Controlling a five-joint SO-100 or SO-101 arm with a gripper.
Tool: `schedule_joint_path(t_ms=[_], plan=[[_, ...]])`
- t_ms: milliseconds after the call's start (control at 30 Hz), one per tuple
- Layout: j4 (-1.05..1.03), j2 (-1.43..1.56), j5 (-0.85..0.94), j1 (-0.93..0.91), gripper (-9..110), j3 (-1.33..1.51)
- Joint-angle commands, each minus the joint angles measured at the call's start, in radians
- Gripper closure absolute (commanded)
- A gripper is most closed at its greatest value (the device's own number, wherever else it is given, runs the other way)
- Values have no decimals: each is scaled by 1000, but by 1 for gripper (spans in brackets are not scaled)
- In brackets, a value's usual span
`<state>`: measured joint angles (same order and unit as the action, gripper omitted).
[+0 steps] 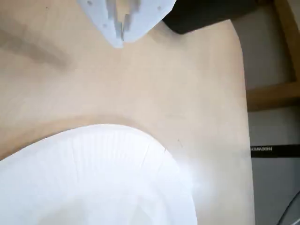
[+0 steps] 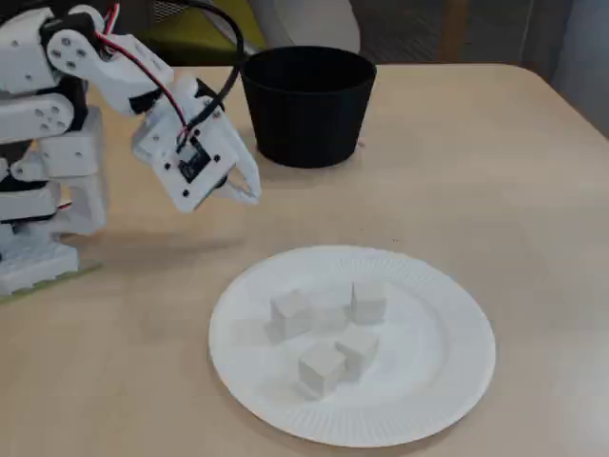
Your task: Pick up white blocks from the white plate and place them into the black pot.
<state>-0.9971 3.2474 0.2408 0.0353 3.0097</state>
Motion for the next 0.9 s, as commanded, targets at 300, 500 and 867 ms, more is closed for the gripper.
schedule_joint_path(t_ms=[300,500,867], plan=[[18,6,-21,-34,103,-5],[37,6,-15,-55,98,2],[29,6,-6,-17,101,-49]])
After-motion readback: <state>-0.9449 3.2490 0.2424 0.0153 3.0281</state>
